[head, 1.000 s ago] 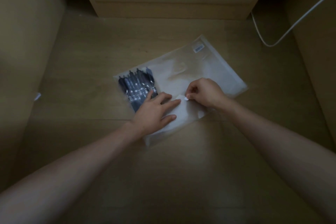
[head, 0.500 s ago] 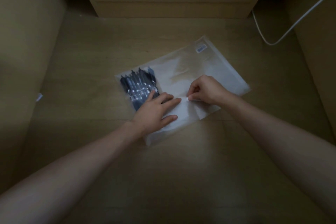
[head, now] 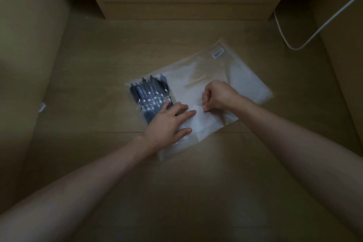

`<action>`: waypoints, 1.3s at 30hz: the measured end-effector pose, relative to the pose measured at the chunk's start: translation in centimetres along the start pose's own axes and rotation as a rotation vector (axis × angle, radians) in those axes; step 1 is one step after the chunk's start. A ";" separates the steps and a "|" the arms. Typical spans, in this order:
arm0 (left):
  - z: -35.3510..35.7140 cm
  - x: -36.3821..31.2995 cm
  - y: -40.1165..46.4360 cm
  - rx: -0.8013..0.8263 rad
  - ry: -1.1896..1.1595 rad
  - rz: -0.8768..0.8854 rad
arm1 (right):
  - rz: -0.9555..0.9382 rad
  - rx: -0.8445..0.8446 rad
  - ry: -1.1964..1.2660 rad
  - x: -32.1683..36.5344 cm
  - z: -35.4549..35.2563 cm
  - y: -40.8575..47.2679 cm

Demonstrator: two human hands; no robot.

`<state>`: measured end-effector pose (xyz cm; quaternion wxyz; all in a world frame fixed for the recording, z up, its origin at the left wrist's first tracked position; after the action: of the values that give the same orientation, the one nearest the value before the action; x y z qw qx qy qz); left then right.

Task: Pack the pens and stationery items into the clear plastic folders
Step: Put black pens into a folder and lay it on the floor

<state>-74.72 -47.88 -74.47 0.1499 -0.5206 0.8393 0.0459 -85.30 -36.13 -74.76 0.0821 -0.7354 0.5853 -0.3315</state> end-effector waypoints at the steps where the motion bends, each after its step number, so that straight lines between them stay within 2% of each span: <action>1: 0.0 0.0 0.0 0.001 -0.002 -0.001 | 0.004 0.008 -0.012 0.0 0.1 0.2; 4: 0.3 0.1 0.1 0.014 0.001 0.004 | 0.032 0.007 -0.032 -0.2 0.1 0.4; 7: 0.3 0.0 0.0 0.011 -0.008 0.012 | 0.077 -0.071 -0.070 -0.8 -0.6 -0.5; 11: -0.5 0.7 -0.1 0.009 -0.106 -0.004 | 0.018 -0.412 -0.134 -0.1 -0.4 -5.3; 12: -1.0 1.0 -0.1 -0.021 -0.112 0.000 | -0.015 -0.507 -0.097 -0.1 0.1 -7.0; 14: -2.4 2.4 0.1 -0.095 -0.086 -0.028 | -0.045 -0.593 0.025 -1.0 1.7 -9.7; 18: -4.7 5.8 0.9 -0.120 -0.024 -0.151 | 0.035 -0.577 0.314 -3.6 3.6 -12.6; 25: -5.7 7.7 2.4 -0.026 0.067 -0.145 | 0.067 -0.585 0.435 -4.5 3.2 -12.7; 28: -5.0 8.8 3.1 0.060 0.063 -0.244 | 0.131 -0.647 0.561 -5.0 3.7 -12.9; 30: -4.6 10.1 2.9 0.109 -0.008 -0.388 | 0.186 -0.676 0.845 -5.4 4.5 -13.1; 32: -4.9 10.6 2.7 0.081 0.030 -0.462 | 0.231 -0.649 1.188 -5.3 6.0 -13.1; 33: -5.1 10.6 2.5 0.064 0.039 -0.493 | 0.266 -0.632 1.283 -5.3 6.9 -13.0; 35: -5.0 10.6 1.9 0.046 -0.103 -0.575 | 0.316 -0.588 1.349 -4.8 8.1 -12.8; 39: -3.4 12.0 -0.4 -0.020 -0.600 -0.785 | 0.383 -0.541 1.342 -4.6 9.0 -11.9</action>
<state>-79.97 -59.17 -74.83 0.3862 -0.7626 0.4992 0.1419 -70.91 -30.80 -77.44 -0.4199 -0.2551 0.6886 -0.5333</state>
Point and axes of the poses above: each hand's wrist, its own y-axis towards the middle knuckle, its own z-axis out of the palm, x = y × z, the point moved 8 cm from there along y, towards the middle knuckle, and after that the axes turned 1 degree about y, right-handed, at the moved point
